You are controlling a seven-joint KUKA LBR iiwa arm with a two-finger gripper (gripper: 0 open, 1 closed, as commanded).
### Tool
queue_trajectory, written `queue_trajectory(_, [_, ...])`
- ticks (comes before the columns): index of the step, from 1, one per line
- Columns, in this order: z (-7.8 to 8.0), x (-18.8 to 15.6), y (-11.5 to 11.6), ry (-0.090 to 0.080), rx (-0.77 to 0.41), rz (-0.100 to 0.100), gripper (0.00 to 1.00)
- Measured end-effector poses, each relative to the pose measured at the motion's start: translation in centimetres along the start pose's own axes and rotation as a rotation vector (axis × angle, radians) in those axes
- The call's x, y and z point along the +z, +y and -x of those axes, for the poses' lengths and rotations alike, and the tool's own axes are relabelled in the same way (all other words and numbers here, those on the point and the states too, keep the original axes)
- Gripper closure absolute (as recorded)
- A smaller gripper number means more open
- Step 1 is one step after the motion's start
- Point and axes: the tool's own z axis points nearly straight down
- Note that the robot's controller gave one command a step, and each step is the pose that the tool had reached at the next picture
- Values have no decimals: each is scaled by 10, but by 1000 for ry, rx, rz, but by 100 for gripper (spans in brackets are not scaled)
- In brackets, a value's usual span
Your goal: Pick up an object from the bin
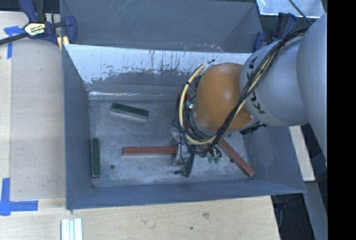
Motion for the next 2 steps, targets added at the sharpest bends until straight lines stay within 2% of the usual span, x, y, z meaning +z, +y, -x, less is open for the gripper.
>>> queue_trajectory(1, [9, -116, -15, 2, -82, 1, 100])
queue_trajectory(2, [9, -116, -16, 2, -81, 0, 100])
